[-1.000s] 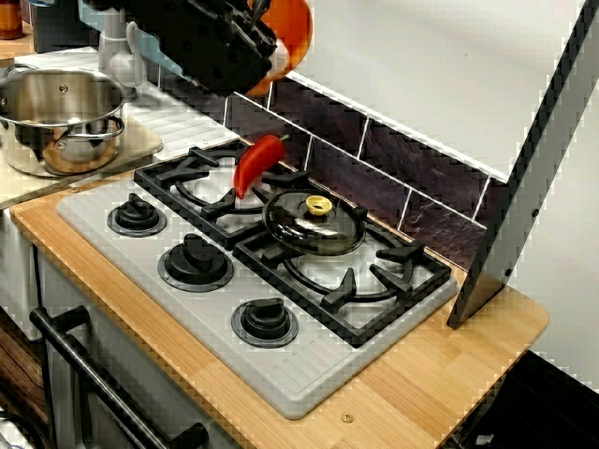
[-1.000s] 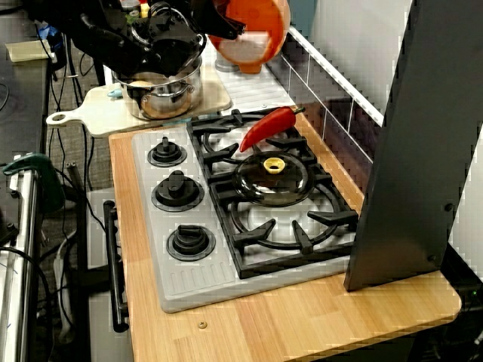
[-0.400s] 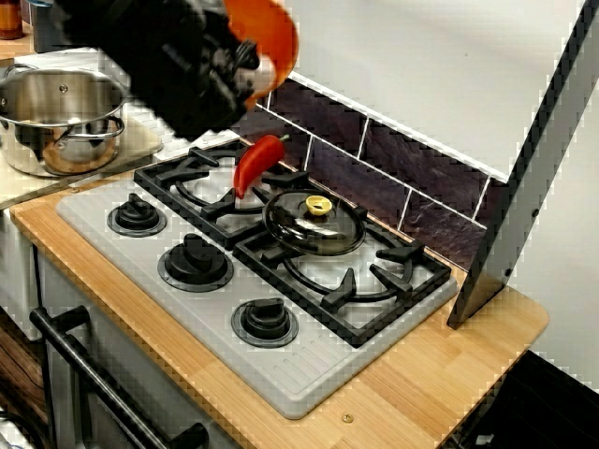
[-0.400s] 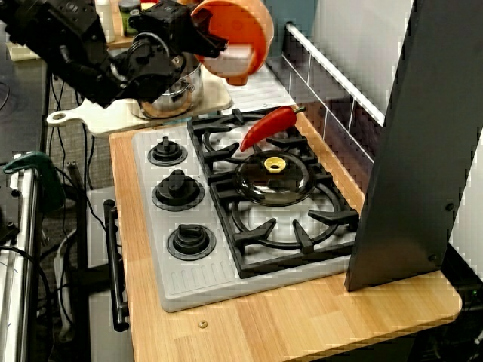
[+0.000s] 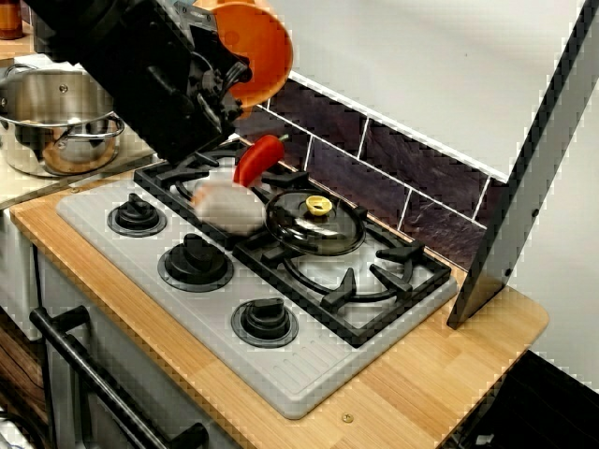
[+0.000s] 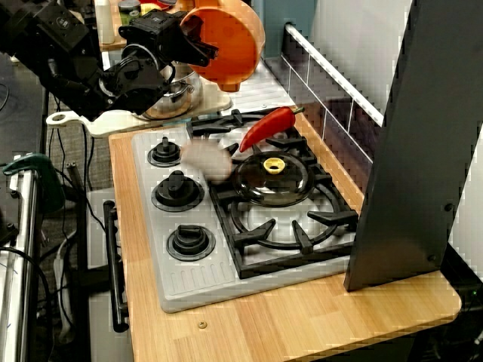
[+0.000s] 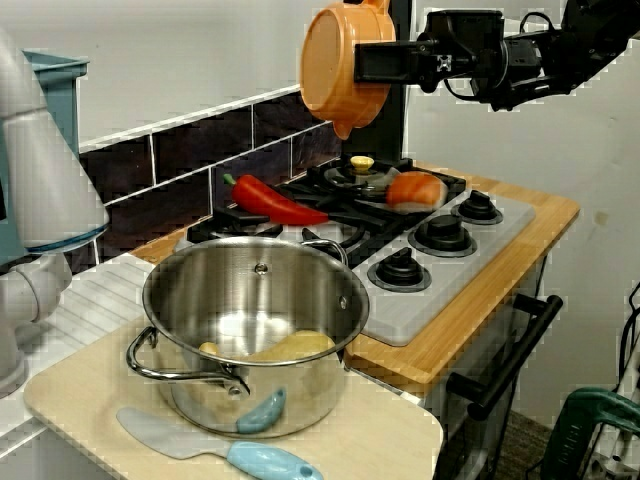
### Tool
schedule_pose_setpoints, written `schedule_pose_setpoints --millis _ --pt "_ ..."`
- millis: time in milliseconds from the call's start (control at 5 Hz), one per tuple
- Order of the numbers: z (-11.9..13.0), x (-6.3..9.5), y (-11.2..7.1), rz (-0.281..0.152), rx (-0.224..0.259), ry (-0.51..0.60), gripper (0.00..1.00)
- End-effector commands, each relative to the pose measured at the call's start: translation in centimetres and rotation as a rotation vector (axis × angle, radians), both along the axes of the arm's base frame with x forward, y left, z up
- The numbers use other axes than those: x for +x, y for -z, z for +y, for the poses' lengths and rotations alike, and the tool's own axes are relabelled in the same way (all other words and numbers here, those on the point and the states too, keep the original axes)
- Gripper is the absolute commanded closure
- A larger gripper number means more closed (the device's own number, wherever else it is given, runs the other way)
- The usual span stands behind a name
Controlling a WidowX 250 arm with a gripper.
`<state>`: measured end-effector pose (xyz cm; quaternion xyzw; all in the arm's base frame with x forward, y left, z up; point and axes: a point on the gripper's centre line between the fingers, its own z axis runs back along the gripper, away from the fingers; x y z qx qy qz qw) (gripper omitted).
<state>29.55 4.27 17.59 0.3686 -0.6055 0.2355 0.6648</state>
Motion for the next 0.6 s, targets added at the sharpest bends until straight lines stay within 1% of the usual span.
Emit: schedule_pose_setpoints --millis 0,400 --pt "-0.5 0.0 0.0 -0.015 -0.001 0.008 1.00" --pt "0.1 1.4 -0.5 0.035 -0.021 -0.005 1.00"
